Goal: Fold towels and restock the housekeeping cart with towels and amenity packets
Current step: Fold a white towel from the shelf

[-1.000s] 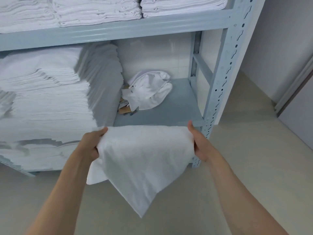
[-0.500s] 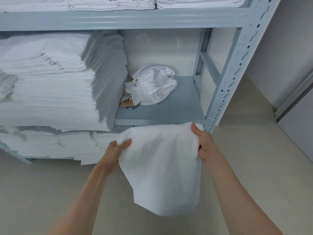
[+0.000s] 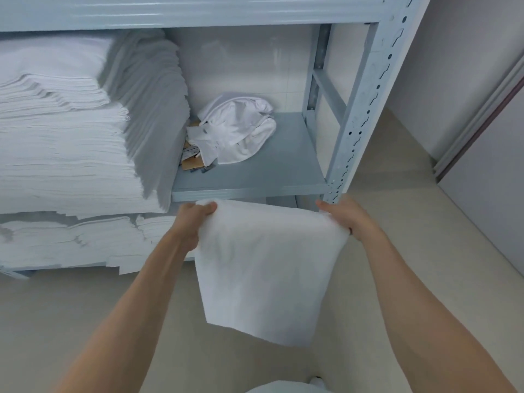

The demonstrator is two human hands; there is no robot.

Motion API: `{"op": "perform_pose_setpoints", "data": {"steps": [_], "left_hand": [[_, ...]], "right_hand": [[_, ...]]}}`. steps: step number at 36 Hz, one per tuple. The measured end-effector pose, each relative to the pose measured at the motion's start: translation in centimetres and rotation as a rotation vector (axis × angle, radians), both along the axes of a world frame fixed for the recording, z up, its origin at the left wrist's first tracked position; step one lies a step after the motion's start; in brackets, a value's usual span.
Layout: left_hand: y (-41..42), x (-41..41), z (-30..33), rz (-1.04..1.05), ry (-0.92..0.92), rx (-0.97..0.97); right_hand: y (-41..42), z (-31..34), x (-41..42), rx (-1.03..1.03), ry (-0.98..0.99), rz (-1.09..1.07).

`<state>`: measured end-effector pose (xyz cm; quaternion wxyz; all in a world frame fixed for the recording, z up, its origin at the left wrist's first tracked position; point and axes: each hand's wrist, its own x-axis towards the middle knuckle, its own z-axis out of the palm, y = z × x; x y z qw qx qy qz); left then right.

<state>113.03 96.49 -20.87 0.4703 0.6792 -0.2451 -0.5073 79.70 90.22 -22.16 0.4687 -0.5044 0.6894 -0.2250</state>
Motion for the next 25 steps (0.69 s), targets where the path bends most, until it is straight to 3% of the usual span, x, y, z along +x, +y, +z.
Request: {"op": "perform_pose_setpoints", "data": {"steps": [2,4,9,13,16,19,25], "left_hand": [[-0.3,0.2,-0.3,0.053,-0.025,0.002],[-0.4,0.7,-0.3,0.110,-0.082,-0.002],[-0.6,1.1,0.3,0.127,-0.316,-0.044],[-0.1,0.7,0.7,-0.070,-0.418,-0.193],[0.8,0.7,0.8,-0.398,-0.522,-0.172],[1.3,0.6,-0.3,-0.561,-0.700,-0.120],[1.7,0.1,-2.5,-0.409,-0.910,-0.063]], "right_hand": [[0.4,0.2,-0.6,0.073,-0.246,0.046],[1.0,-0.1,-1.1,0.067,-0.291,0.158],[2.1,-0.2,-0.3,0.065,0.041,0.524],[1.8,-0.6,1.5,-0.033,0.286,0.497],[1.5,-0.4,1.9,-0.025,0.345,0.460],[1.3,-0.2,2.1,-0.057,0.380,0.441],[1.6,0.2,3.1,-0.227,0.374,0.433]]}}
